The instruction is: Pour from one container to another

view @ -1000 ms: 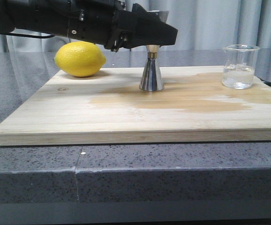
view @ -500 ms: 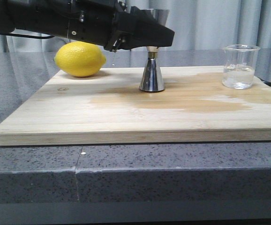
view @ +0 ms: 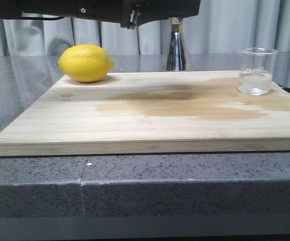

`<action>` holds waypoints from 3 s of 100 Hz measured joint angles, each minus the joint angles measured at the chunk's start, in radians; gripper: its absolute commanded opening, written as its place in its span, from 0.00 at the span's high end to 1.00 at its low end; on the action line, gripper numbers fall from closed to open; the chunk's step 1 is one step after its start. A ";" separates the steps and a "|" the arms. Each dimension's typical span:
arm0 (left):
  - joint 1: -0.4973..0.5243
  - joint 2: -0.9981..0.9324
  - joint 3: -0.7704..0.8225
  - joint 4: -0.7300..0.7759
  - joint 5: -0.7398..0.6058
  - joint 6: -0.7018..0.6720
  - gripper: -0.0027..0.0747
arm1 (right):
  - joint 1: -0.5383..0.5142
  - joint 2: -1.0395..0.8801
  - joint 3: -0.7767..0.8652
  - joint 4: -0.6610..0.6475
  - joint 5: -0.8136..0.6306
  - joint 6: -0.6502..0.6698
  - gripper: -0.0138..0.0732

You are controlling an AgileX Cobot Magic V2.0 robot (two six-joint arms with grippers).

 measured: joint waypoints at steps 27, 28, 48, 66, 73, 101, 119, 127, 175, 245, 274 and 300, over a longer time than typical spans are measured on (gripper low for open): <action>0.000 0.000 0.000 0.002 0.000 0.000 0.70 | 0.062 0.178 0.000 0.011 -0.062 -0.037 0.12; 0.000 0.000 0.000 0.002 0.000 0.000 0.70 | 0.065 0.188 0.000 0.012 -0.065 -0.037 0.12; 0.000 0.000 0.000 0.002 0.000 0.000 0.70 | 0.173 0.275 0.078 0.023 -0.292 -0.041 0.12; 0.000 0.000 0.000 0.002 0.000 0.000 0.70 | 0.250 0.329 0.244 0.035 -0.645 -0.041 0.12; 0.000 0.000 0.000 0.002 0.000 0.000 0.70 | 0.286 0.360 0.297 0.038 -0.783 -0.041 0.12; 0.000 0.000 0.000 0.002 -0.002 0.000 0.70 | 0.356 0.544 0.340 0.045 -1.168 0.022 0.12; 0.000 0.000 0.000 0.002 -0.002 0.000 0.70 | 0.356 0.665 0.340 0.046 -1.355 0.068 0.12; 0.000 0.000 0.000 0.002 -0.002 0.000 0.70 | 0.356 0.710 0.340 0.042 -1.423 0.070 0.12; 0.000 0.000 0.000 0.002 -0.002 0.000 0.70 | 0.356 0.878 0.252 0.012 -1.489 0.076 0.16; 0.000 0.000 0.000 0.002 -0.002 0.000 0.70 | 0.356 0.815 0.243 0.012 -1.374 0.078 0.48; 0.000 0.000 0.000 0.002 -0.002 0.000 0.70 | 0.356 0.572 0.092 0.011 -1.018 0.022 0.48; 0.000 0.000 0.000 0.002 -0.002 0.000 0.70 | 0.356 0.507 -0.149 -0.021 -0.610 -0.073 0.48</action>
